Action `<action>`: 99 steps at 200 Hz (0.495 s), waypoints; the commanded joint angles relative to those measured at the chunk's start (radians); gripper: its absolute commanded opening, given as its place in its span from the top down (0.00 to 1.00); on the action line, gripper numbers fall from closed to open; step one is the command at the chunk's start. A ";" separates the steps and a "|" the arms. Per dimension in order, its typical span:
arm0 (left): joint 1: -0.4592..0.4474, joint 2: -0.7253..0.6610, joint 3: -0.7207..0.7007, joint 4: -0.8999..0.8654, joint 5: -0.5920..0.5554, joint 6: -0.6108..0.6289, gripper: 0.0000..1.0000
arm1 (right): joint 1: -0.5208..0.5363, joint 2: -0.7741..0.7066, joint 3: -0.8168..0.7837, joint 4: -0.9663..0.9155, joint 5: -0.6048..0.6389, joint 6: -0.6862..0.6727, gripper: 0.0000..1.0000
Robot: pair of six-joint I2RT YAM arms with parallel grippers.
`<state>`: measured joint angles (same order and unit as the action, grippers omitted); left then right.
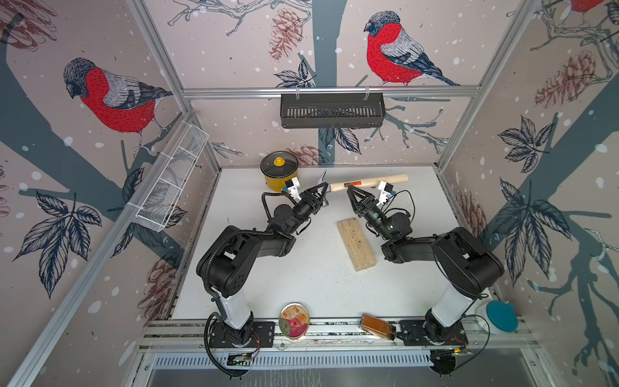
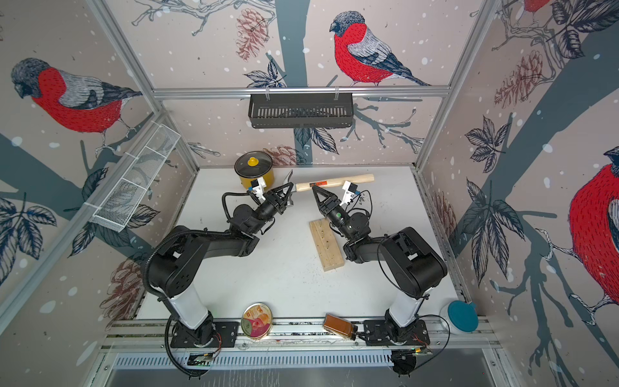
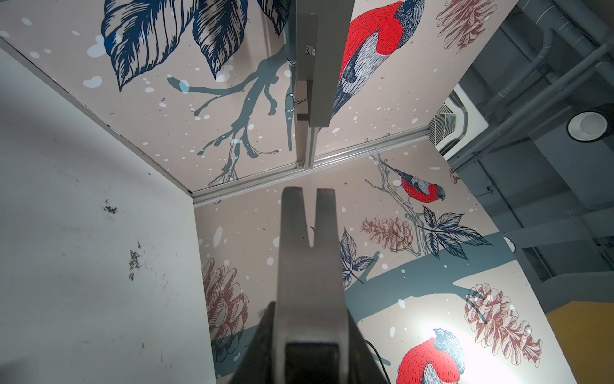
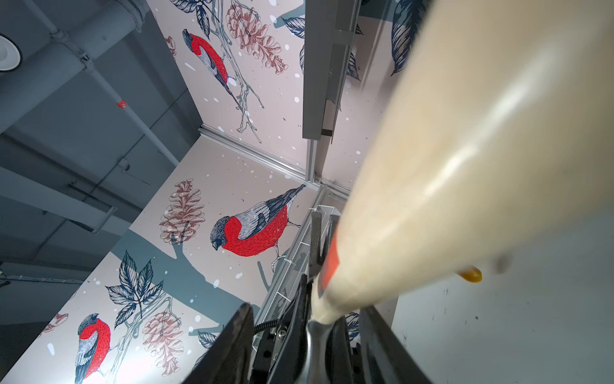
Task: Use a claw hammer to pull out a nail
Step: Pick up the hammer at the center of the board.
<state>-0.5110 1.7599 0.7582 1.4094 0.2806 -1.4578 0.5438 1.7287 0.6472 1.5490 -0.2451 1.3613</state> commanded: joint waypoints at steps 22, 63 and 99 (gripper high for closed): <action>-0.014 -0.015 -0.002 0.192 0.002 -0.019 1.00 | -0.016 0.033 0.042 0.046 0.012 0.020 0.54; -0.017 -0.007 -0.010 0.209 0.001 -0.028 1.00 | -0.019 0.074 0.071 0.089 0.024 0.043 0.58; -0.025 -0.001 -0.022 0.218 0.000 -0.029 1.00 | -0.027 0.102 0.096 0.105 0.025 0.054 0.58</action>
<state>-0.5301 1.7599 0.7391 1.4242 0.2623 -1.4593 0.5201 1.8175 0.7250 1.5810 -0.2256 1.3926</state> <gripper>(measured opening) 0.265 0.419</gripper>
